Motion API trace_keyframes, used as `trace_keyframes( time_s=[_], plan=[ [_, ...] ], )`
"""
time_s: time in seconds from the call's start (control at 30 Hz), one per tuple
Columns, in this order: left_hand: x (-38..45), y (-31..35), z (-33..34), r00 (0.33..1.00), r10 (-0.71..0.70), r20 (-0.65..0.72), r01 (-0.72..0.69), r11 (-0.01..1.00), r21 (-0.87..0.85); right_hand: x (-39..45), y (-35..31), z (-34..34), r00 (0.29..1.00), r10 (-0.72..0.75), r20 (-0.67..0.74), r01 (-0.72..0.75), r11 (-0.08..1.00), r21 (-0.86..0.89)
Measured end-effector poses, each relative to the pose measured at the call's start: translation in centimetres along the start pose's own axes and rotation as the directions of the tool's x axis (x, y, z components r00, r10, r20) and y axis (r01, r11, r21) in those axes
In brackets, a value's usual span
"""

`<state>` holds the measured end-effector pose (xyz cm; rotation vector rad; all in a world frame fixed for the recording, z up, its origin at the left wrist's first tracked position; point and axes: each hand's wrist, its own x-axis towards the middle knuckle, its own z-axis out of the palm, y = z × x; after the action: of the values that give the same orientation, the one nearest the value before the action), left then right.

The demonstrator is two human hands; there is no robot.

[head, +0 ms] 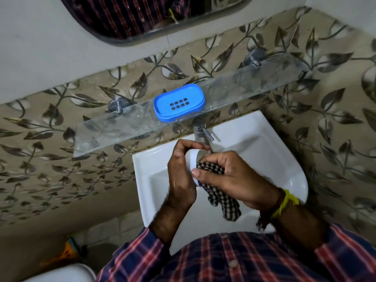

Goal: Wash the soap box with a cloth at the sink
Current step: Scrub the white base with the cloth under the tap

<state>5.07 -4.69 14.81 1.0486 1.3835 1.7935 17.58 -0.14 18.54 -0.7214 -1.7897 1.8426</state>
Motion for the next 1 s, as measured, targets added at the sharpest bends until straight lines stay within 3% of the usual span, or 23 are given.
trace_keyframes(
  time_s=[0.17,0.23,0.33,0.4,0.47,0.57,0.63,0.7,0.8,0.87,1.0],
  plan=[
    [1.0,1.0,-0.4,0.995,-0.088,-0.039,0.083,0.990,-0.114,0.2,0.1,0.4,0.994,-0.082,0.071,0.092,0.984,-0.150],
    [1.3,1.6,-0.4,0.967,-0.252,-0.042,0.235,0.942,-0.238,-0.1,0.1,0.3,0.991,-0.074,0.114,0.099,0.967,-0.234],
    [1.6,2.0,0.1,0.864,-0.503,-0.030,0.472,0.829,-0.300,-0.2,0.3,0.8,0.986,-0.163,0.026,0.158,0.889,-0.431],
    [1.8,2.1,0.1,0.814,-0.581,-0.005,0.557,0.782,-0.279,-0.5,0.7,1.6,0.969,-0.227,-0.095,0.152,0.855,-0.495],
    [1.7,2.2,-0.1,0.813,-0.582,0.015,0.567,0.786,-0.248,-0.6,0.9,1.8,0.958,-0.173,-0.227,0.065,0.908,-0.414],
    [0.2,1.2,0.3,0.888,-0.456,0.054,0.459,0.884,-0.089,0.1,0.5,0.5,0.943,-0.082,-0.323,0.026,0.984,-0.174],
    [-0.7,0.5,0.9,0.854,-0.517,0.056,0.520,0.846,-0.114,0.7,0.1,-0.4,0.963,-0.085,-0.255,0.047,0.987,-0.155],
    [-0.5,0.1,0.8,0.801,-0.595,0.064,0.594,0.777,-0.208,0.6,0.2,-0.6,0.988,-0.102,-0.114,0.071,0.966,-0.250],
    [0.9,0.0,-0.2,0.800,-0.597,0.061,0.590,0.765,-0.258,0.0,0.8,-0.2,0.996,-0.084,0.018,0.084,0.916,-0.393],
    [1.2,0.0,-0.6,0.772,-0.628,0.099,0.626,0.724,-0.288,-0.4,0.8,-0.2,0.994,-0.099,-0.038,0.072,0.895,-0.440],
    [0.9,-0.9,-0.9,0.731,-0.670,0.129,0.664,0.655,-0.359,-0.1,-0.2,-0.8,0.938,-0.081,-0.336,-0.053,0.928,-0.369]
  ],
)
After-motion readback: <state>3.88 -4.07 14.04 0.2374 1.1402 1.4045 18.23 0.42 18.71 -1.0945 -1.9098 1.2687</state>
